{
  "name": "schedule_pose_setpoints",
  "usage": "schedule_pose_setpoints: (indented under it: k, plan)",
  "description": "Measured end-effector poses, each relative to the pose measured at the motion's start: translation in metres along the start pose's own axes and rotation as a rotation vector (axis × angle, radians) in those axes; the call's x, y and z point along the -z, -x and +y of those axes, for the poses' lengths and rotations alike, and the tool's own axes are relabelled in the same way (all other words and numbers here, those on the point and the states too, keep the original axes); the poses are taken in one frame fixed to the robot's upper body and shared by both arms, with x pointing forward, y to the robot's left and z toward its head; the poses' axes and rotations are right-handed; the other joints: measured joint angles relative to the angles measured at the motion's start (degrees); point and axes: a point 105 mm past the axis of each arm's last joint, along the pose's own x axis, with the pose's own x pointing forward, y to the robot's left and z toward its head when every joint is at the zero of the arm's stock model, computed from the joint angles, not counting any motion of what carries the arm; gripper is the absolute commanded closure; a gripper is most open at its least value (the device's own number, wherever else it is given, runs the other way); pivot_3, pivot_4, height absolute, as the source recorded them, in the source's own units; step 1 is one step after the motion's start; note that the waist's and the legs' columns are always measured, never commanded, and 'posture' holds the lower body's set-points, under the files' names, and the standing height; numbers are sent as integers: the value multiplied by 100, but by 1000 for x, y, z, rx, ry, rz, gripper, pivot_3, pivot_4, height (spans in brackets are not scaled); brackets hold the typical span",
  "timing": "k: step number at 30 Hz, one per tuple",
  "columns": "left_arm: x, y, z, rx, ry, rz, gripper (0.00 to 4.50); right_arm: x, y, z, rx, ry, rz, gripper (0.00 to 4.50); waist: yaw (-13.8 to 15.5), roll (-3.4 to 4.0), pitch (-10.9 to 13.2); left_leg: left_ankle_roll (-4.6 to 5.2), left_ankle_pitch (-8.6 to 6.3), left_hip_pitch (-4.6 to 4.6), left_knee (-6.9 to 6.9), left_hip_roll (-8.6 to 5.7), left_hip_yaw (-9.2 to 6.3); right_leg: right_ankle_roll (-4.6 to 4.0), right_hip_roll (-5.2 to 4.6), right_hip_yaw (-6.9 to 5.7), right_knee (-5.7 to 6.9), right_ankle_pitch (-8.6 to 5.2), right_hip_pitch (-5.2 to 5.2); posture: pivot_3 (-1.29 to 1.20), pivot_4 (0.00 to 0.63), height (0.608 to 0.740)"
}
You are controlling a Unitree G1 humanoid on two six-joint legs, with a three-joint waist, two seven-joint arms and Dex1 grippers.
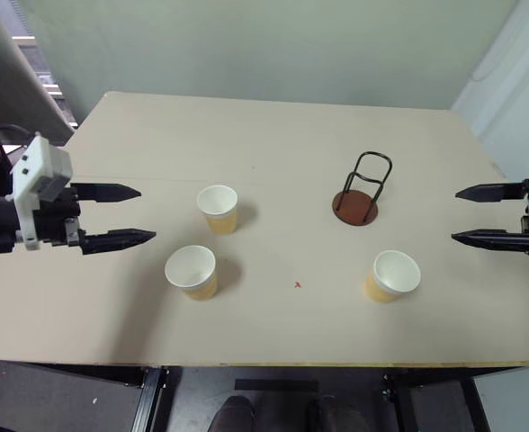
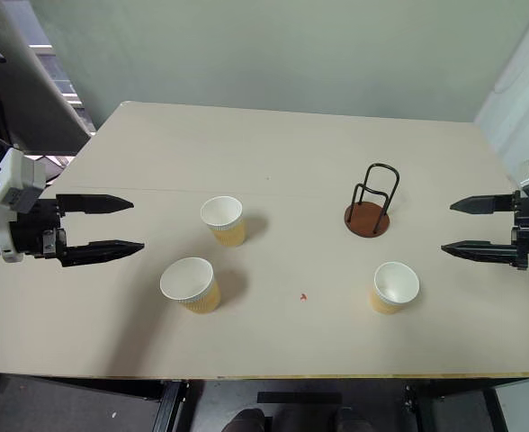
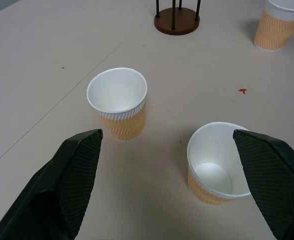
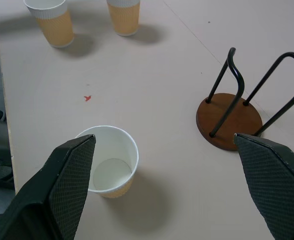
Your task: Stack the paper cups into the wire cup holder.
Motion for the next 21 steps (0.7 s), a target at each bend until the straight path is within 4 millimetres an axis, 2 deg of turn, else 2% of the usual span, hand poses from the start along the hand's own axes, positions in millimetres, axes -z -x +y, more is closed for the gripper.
schedule_pose_setpoints:
  k: [7, 13, 17, 21]
  plan:
    - [1, -2, 0, 6, -2, -2, 30, 5, 0, 1, -1, -13, 12, 0, -2, 0, 0, 0, 0, -1, 2, -1, 1, 0, 0, 0, 0, 0, 0, 0, 150, 740]
    - [-1, -4, 0, 10, -5, -14, 30, -1, -7, -5, 12, 4, -32, 0, -17, 0, 0, 0, 0, 2, 6, -1, 1, 0, 1, -1, 3, 0, 1, 0, 150, 740]
    - [-3, -11, -4, 37, -9, -34, 30, -8, -28, -23, 44, 0, -87, 0, -65, -1, -1, 2, -1, 11, 13, 3, 0, 1, 0, -1, 17, 0, 2, 0, 150, 740]
    - [-9, -25, -16, 100, -21, -61, 30, -1, -65, -44, 76, -39, -99, 0, -112, 1, 0, 3, -2, 13, 21, 5, -2, 1, 0, -1, 34, 0, -2, 0, 150, 740]
